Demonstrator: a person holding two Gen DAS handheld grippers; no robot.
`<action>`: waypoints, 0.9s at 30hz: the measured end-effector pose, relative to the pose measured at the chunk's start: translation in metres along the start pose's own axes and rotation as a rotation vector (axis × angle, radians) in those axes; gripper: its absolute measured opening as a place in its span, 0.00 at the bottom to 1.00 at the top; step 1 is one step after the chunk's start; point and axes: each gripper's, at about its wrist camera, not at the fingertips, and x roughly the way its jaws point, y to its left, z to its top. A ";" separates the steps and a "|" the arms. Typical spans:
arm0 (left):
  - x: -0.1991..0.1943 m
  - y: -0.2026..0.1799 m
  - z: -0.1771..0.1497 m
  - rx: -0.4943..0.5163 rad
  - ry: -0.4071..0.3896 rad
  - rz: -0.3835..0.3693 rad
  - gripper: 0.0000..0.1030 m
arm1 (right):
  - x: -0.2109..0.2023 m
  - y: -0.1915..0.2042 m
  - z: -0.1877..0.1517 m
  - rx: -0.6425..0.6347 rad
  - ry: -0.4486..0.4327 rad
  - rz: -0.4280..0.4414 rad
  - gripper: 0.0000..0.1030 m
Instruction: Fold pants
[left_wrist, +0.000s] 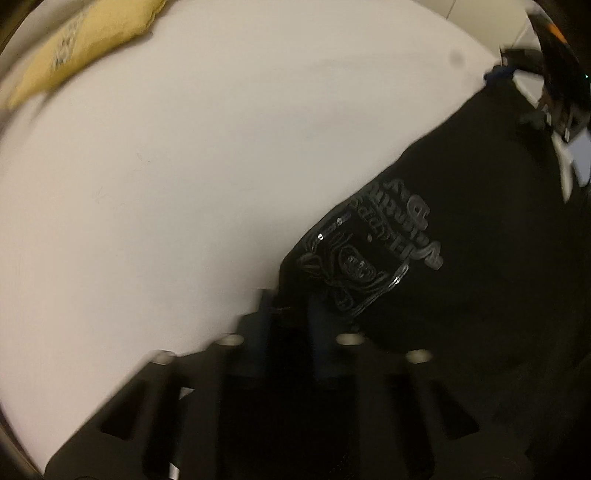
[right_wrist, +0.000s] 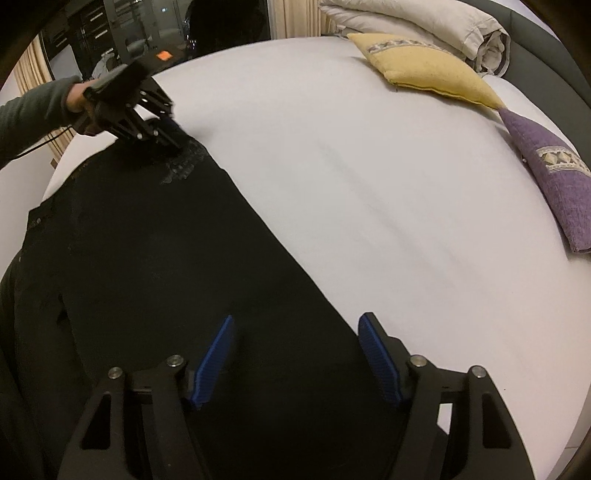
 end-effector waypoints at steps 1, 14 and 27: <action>-0.001 -0.004 -0.002 0.014 -0.006 0.026 0.10 | 0.002 -0.003 0.001 -0.003 0.014 0.000 0.63; -0.069 -0.072 -0.057 0.178 -0.327 0.395 0.07 | 0.024 -0.028 0.010 -0.007 0.120 0.005 0.55; -0.099 -0.100 -0.086 0.163 -0.435 0.445 0.07 | -0.001 -0.010 0.011 -0.103 0.147 -0.061 0.03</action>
